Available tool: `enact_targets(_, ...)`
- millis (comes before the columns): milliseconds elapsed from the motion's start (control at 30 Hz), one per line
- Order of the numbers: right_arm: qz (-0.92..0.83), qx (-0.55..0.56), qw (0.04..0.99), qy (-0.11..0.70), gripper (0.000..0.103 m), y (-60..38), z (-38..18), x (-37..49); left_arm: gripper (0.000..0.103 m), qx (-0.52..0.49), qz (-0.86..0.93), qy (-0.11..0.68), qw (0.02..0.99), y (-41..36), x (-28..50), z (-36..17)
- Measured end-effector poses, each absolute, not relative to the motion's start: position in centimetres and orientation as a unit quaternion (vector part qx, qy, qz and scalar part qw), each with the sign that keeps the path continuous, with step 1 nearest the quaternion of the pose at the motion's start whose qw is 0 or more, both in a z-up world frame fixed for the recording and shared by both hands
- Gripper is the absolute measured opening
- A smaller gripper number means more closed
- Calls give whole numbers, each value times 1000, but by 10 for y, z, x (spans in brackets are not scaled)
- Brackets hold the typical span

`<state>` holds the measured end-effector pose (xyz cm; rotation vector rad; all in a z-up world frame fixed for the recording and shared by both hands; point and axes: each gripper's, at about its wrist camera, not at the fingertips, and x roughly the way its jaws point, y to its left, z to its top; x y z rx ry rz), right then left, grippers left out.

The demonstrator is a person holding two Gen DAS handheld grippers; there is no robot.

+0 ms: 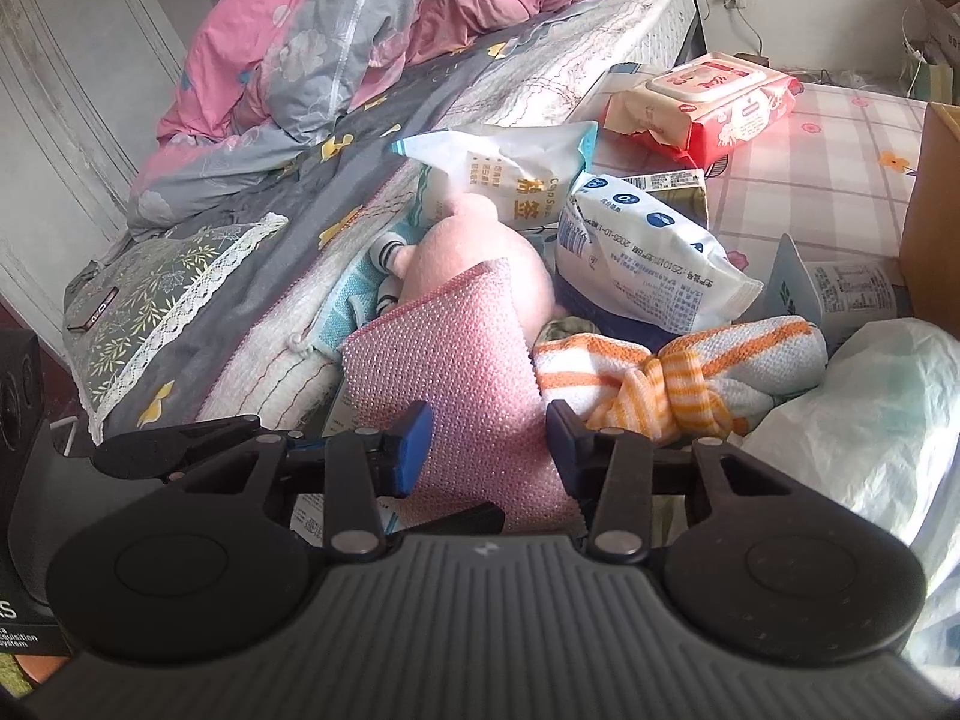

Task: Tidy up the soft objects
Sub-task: 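Lift the pink mesh pad with both tools and carry it over the cardboard box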

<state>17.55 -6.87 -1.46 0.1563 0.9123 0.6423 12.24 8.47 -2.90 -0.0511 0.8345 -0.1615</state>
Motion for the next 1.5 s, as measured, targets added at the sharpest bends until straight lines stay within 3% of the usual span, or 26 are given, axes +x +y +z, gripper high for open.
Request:
enact_targets(500,324,134,865,357,41,-125,68,126,68,11,-81,312,947,38,78,58)
enact_targets(900,228,205,890,337,41,-272,100,127,69,53,-212,300,928,-84,139,85)
enact_targets(1167,162,253,873,384,41,-372,74,182,69,74,-256,356,896,-161,215,57)
enact_targets(1367,149,292,830,451,41,-416,24,250,69,107,-235,400,879,-194,270,21)
enact_targets(1500,144,326,794,492,40,-432,-21,298,75,145,-213,404,878,-205,287,3)
